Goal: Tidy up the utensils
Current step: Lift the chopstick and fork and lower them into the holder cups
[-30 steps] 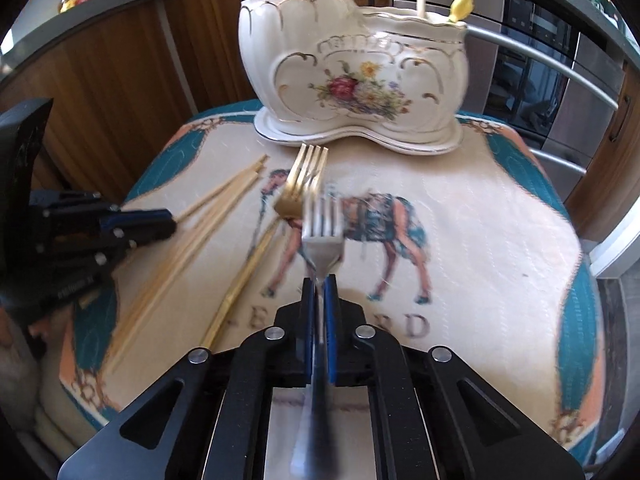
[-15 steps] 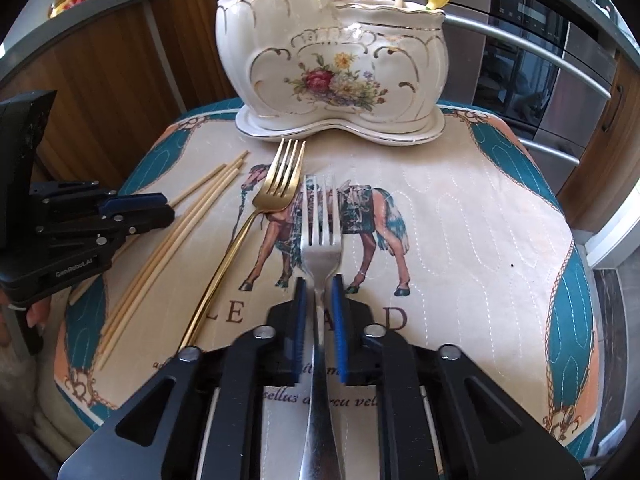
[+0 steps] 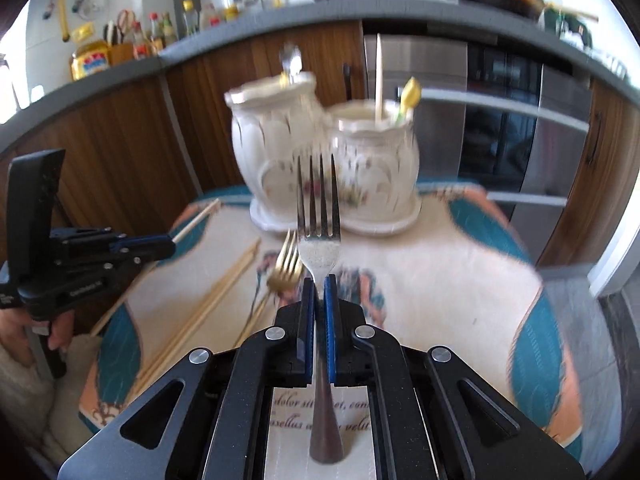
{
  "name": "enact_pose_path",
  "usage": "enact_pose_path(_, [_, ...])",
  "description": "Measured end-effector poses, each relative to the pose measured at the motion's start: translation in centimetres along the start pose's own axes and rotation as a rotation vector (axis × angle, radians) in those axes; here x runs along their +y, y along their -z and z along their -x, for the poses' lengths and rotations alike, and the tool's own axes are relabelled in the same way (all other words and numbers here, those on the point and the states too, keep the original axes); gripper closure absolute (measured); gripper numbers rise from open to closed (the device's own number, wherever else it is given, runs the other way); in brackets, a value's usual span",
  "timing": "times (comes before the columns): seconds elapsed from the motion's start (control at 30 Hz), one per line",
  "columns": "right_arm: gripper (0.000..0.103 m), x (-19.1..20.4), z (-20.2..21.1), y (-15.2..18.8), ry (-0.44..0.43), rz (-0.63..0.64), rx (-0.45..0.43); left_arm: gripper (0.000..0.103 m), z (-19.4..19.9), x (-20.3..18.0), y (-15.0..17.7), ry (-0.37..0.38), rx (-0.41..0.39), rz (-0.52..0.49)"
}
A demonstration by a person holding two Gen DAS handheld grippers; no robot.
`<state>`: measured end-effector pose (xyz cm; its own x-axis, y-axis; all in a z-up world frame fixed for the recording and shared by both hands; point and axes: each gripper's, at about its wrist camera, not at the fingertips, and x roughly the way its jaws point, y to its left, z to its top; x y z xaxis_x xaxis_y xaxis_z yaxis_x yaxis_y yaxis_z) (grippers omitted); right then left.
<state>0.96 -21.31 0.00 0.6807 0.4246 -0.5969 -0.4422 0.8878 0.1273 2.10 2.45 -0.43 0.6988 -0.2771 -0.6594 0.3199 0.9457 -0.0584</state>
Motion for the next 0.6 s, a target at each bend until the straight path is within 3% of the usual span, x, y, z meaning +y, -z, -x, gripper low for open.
enact_pose_path(0.27, [0.097,0.2,2.4,-1.0,-0.012,0.019,-0.166,0.097,3.8,0.0,-2.3,0.029,-0.19,0.009])
enact_pose_path(0.6, [0.097,0.1,2.8,-5.8,0.024,0.022,-0.307,0.097,4.7,0.4,-9.5,0.07,-0.383,0.06])
